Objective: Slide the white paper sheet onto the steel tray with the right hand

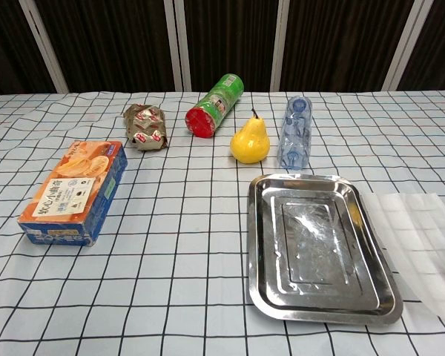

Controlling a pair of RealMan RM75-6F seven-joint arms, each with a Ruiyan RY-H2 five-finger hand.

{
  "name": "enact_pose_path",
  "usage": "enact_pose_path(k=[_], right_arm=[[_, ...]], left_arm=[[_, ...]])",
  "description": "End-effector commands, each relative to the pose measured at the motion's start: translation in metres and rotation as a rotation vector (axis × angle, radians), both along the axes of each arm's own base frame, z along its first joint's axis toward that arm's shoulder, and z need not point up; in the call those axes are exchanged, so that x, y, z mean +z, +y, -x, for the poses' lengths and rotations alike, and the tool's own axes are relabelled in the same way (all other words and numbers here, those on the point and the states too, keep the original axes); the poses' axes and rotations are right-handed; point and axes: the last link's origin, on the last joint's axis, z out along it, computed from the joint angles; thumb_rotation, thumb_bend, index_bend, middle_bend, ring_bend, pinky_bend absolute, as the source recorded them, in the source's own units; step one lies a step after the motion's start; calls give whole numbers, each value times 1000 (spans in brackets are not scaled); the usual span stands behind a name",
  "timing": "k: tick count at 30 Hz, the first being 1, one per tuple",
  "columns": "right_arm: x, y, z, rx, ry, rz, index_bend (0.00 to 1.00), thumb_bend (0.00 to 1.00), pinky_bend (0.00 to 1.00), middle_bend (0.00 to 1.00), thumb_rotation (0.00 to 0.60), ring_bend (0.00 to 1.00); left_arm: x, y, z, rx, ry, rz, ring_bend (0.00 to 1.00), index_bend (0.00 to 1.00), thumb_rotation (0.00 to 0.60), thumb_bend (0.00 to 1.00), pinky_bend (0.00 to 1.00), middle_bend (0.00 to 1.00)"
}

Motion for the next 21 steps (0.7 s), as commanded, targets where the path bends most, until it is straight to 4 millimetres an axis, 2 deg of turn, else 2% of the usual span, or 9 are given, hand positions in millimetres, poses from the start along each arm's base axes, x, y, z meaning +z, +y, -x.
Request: enact_pose_path(k=[1, 21], right_arm=[[-1, 2, 4, -10, 14, -8, 0, 364, 0, 0, 600, 0], [-7, -6, 12, -26, 34, -2, 0, 364, 0, 0, 600, 0]], left_arm=[[0, 0, 0, 2, -2, 1, 0, 0, 600, 0, 0, 0], [0, 0, 0, 3, -3, 1, 0, 0, 600, 0, 0, 0]])
